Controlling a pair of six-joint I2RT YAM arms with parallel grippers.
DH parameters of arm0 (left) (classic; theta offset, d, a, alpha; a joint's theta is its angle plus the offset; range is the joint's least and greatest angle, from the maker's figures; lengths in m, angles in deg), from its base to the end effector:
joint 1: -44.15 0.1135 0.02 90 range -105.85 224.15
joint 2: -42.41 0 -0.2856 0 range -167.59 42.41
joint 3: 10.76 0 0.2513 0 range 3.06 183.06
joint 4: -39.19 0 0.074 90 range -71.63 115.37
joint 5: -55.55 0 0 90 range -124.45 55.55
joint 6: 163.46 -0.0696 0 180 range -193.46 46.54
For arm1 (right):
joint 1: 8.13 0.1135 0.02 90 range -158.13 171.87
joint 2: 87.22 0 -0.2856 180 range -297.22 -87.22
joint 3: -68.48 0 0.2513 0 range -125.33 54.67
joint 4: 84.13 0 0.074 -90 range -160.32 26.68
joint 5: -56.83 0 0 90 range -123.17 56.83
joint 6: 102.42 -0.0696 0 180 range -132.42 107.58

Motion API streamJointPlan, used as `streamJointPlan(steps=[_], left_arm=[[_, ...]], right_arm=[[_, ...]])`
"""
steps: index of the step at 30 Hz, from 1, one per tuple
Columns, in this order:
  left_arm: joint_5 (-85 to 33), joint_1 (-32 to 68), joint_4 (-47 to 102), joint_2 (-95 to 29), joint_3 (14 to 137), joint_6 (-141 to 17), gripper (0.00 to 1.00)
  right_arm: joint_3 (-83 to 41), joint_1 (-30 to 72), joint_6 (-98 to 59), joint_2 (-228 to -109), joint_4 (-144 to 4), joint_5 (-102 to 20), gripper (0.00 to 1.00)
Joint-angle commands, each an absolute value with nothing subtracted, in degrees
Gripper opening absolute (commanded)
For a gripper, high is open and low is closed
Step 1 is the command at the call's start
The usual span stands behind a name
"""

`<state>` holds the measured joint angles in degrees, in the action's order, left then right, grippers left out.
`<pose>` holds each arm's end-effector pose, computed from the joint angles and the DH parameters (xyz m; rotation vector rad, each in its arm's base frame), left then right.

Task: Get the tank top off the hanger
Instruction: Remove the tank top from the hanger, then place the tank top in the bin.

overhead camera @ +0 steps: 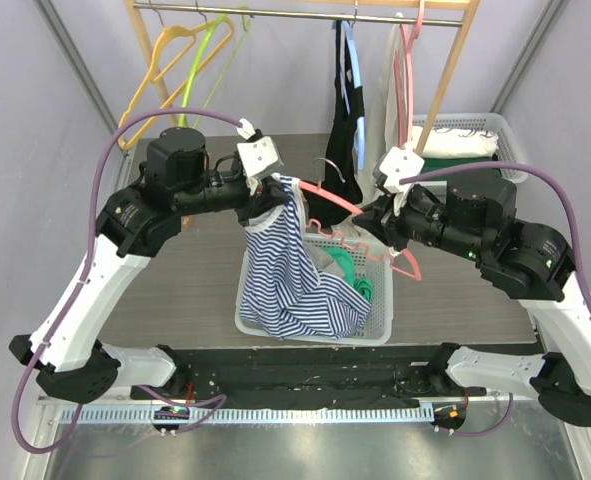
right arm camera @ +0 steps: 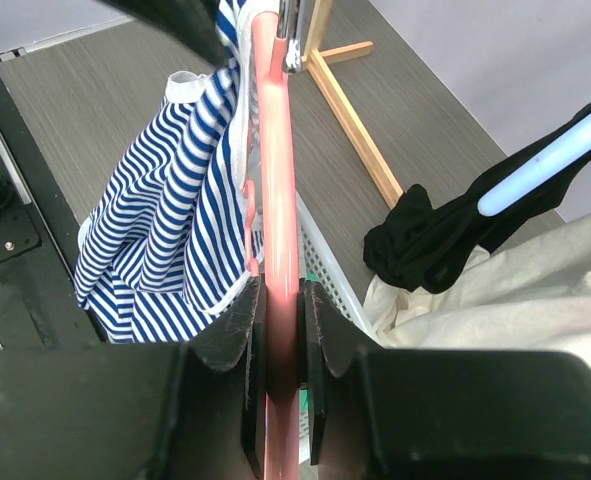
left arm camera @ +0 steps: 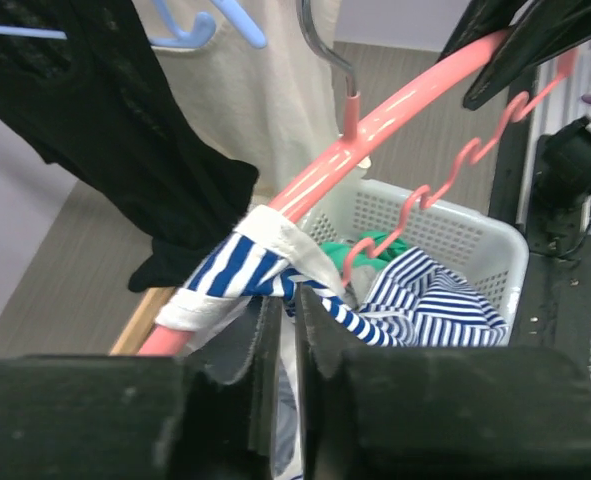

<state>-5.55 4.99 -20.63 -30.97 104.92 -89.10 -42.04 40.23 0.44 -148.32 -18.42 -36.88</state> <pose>0.1748 -0.1858 0.5157 1.1760 1.5001 -0.7523 0.1183 0.1399 0.5142 -0.9980 1.5970 0.4883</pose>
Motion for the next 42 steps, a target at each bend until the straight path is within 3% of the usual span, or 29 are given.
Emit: streamJointPlan(steps=[1, 2, 12, 22, 33, 36, 42], left_arm=[[-9.92, 4.24, -17.08, -31.32, 107.03, -89.10, 0.03], [-10.72, 4.07, -17.08, -31.33, 107.20, -89.28, 0.00], [-17.48, 3.89, -16.64, -32.20, 113.53, -90.77, 0.00], [-28.30, 3.98, -13.48, -33.43, 113.80, -92.36, 0.00], [-31.64, 3.36, -12.07, -40.81, 122.67, -91.21, 0.00], [-29.11, 2.66, -13.47, -41.08, 121.80, -91.30, 0.00], [-10.83, -0.23, -21.55, -40.47, 121.09, -92.62, 0.00]], right_arm=[[-42.45, 40.21, -0.64, -146.81, -23.21, -36.78, 0.01], [-42.45, 40.21, -0.64, -146.81, -23.03, -36.43, 0.01], [-38.95, 40.21, -0.99, -141.98, -19.70, -30.01, 0.01], [-34.81, 40.21, -7.94, -128.10, -14.86, -30.97, 0.01], [-41.92, 40.12, -11.45, -119.04, -5.37, -34.14, 0.01], [-41.05, 40.21, -11.98, -116.32, -6.50, -31.61, 0.01], [-39.12, 40.30, -11.02, -114.38, -14.06, -18.71, 0.01]])
